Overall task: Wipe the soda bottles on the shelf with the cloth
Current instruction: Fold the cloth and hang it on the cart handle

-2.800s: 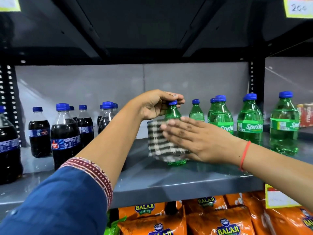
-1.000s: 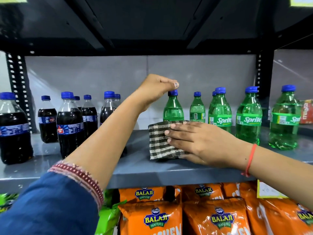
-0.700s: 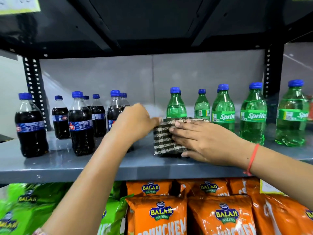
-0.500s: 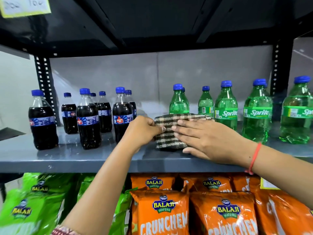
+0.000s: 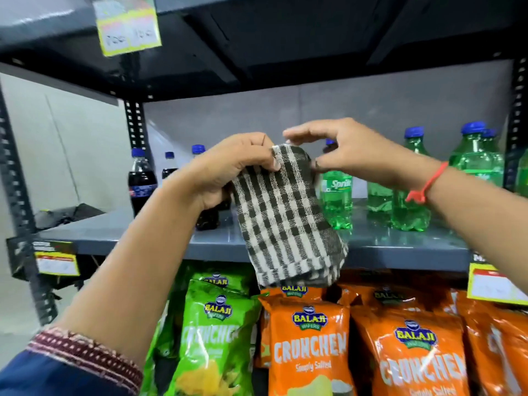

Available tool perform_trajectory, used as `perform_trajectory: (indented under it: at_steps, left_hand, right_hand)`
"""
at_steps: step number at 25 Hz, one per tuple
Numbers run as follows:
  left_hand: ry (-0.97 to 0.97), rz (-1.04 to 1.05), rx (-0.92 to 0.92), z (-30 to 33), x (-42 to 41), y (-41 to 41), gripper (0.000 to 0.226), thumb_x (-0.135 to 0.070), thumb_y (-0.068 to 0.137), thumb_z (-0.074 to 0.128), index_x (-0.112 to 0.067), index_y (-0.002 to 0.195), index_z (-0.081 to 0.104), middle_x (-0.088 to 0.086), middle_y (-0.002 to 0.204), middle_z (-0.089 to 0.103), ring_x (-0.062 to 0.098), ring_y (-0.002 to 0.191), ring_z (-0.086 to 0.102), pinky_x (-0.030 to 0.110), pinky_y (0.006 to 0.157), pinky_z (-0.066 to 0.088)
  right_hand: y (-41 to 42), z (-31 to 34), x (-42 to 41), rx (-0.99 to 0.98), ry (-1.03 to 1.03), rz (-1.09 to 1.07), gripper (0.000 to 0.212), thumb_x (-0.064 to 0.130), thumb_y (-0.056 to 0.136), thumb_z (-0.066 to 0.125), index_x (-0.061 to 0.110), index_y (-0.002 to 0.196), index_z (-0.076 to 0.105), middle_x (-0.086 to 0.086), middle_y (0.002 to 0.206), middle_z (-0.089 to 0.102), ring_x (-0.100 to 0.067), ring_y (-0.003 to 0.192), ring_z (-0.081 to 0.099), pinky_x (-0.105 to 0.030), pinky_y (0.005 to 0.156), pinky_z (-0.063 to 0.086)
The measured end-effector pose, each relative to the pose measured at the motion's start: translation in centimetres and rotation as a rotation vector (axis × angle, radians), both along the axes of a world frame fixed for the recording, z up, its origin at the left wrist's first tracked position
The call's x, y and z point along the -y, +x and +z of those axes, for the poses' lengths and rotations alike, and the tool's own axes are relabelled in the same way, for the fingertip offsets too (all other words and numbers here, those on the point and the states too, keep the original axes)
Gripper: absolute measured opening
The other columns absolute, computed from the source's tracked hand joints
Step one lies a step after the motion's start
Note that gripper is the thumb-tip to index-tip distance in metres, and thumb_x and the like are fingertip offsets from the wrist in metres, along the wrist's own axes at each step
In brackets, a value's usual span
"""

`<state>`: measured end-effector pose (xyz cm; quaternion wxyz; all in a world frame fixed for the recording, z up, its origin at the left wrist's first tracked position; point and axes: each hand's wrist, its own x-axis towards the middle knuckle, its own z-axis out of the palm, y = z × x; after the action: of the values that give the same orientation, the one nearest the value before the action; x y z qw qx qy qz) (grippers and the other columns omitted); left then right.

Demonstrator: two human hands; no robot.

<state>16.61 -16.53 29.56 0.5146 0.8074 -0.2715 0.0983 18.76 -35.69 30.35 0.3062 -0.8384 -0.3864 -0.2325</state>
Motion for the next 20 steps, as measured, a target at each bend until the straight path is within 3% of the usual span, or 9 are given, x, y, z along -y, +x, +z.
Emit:
perform_trajectory:
  at_steps: [2, 4, 6, 8, 12, 14, 16, 18, 20]
  left_hand:
    - [0.049, -0.024, -0.017, 0.2, -1.6, -1.9, 0.015, -0.002, 0.071, 0.053, -0.014, 0.063, 0.049, -0.002, 0.053, 0.059, 0.009, 0.044, 0.054, 0.015, 0.040, 0.041]
    - [0.103, -0.007, -0.041, -0.2, -3.8, -4.2, 0.013, 0.000, 0.071, 0.054, -0.011, 0.064, 0.051, -0.003, 0.048, 0.059, 0.007, 0.040, 0.053, 0.014, 0.037, 0.040]
    - [0.110, 0.033, -0.073, -1.1, -6.7, -6.7, 0.011, -0.002, 0.067, 0.058, -0.012, 0.064, 0.054, -0.002, 0.050, 0.060, 0.008, 0.039, 0.053, 0.014, 0.038, 0.041]
    - [0.095, 0.084, -0.114, -2.5, -9.5, -9.2, 0.015, 0.002, 0.069, 0.061, -0.012, 0.065, 0.054, -0.001, 0.051, 0.060, 0.008, 0.040, 0.054, 0.014, 0.038, 0.043]
    - [0.094, 0.141, -0.206, -5.4, -13.0, -13.2, 0.016, 0.004, 0.074, 0.055, -0.010, 0.067, 0.052, 0.000, 0.049, 0.058, 0.008, 0.038, 0.053, 0.015, 0.036, 0.042]
    - [0.089, 0.153, -0.241, -6.2, -14.4, -14.8, 0.015, 0.004, 0.073, 0.057, -0.009, 0.069, 0.051, 0.001, 0.050, 0.058, 0.008, 0.038, 0.053, 0.014, 0.035, 0.041]
    - [0.088, 0.207, -0.251, -6.9, -15.9, -16.5, 0.017, 0.000, 0.065, 0.066, -0.011, 0.068, 0.053, 0.006, 0.055, 0.057, 0.010, 0.041, 0.053, 0.015, 0.038, 0.042]
    - [0.123, 0.318, -0.242, -8.2, -17.4, -18.2, 0.019, -0.003, 0.063, 0.070, -0.011, 0.067, 0.054, 0.013, 0.060, 0.050, 0.016, 0.046, 0.047, 0.020, 0.043, 0.038]
    - [0.137, 0.419, -0.260, -10.4, -18.4, -19.9, 0.016, -0.001, 0.069, 0.066, -0.010, 0.068, 0.053, 0.017, 0.065, 0.044, 0.022, 0.055, 0.037, 0.025, 0.046, 0.028]
  right_hand:
    - [-0.6, 0.0, -1.5, -0.265, -0.188, 0.166, 0.049, -0.015, 0.072, 0.058, 0.012, 0.112, 0.060, 0.000, 0.110, 0.064, 0.002, 0.097, 0.059, -0.002, 0.077, 0.044]
    - [-1.3, -1.0, -3.6, -0.367, -0.312, 0.236, 0.032, -0.017, 0.073, 0.061, 0.000, 0.101, 0.062, -0.014, 0.099, 0.067, -0.014, 0.087, 0.063, -0.015, 0.077, 0.049]
    - [-2.2, -2.1, -5.7, -0.393, -0.384, 0.254, 0.019, -0.012, 0.076, 0.063, 0.005, 0.083, 0.064, -0.009, 0.078, 0.065, -0.007, 0.069, 0.058, -0.017, 0.071, 0.048]
    - [-3.5, -3.0, -7.8, -0.402, -0.410, 0.266, 0.024, -0.009, 0.077, 0.064, 0.015, 0.078, 0.061, -0.002, 0.074, 0.061, 0.004, 0.061, 0.056, -0.009, 0.065, 0.045]
    - [-6.4, -6.0, -12.9, -0.425, -0.452, 0.406, 0.042, -0.004, 0.074, 0.069, 0.017, 0.107, 0.056, 0.014, 0.101, 0.059, 0.023, 0.081, 0.051, 0.006, 0.072, 0.034]
    - [-7.7, -7.8, -15.7, -0.434, -0.534, 0.434, 0.031, -0.003, 0.074, 0.070, 0.008, 0.101, 0.060, 0.000, 0.097, 0.064, 0.006, 0.082, 0.057, -0.007, 0.076, 0.042]
    - [-8.6, -8.9, -17.7, -0.430, -0.571, 0.424, 0.019, -0.004, 0.075, 0.069, 0.008, 0.088, 0.063, -0.008, 0.084, 0.065, -0.006, 0.069, 0.059, -0.023, 0.066, 0.051]
    - [-8.5, -9.5, -18.5, -0.443, -0.538, 0.426, 0.015, -0.003, 0.075, 0.070, 0.006, 0.086, 0.065, -0.008, 0.077, 0.063, 0.003, 0.054, 0.056, -0.015, 0.052, 0.051]
    - [-8.0, -10.1, -19.0, -0.442, -0.527, 0.455, 0.012, 0.000, 0.074, 0.072, 0.000, 0.084, 0.065, -0.008, 0.073, 0.060, 0.005, 0.049, 0.052, -0.007, 0.047, 0.044]
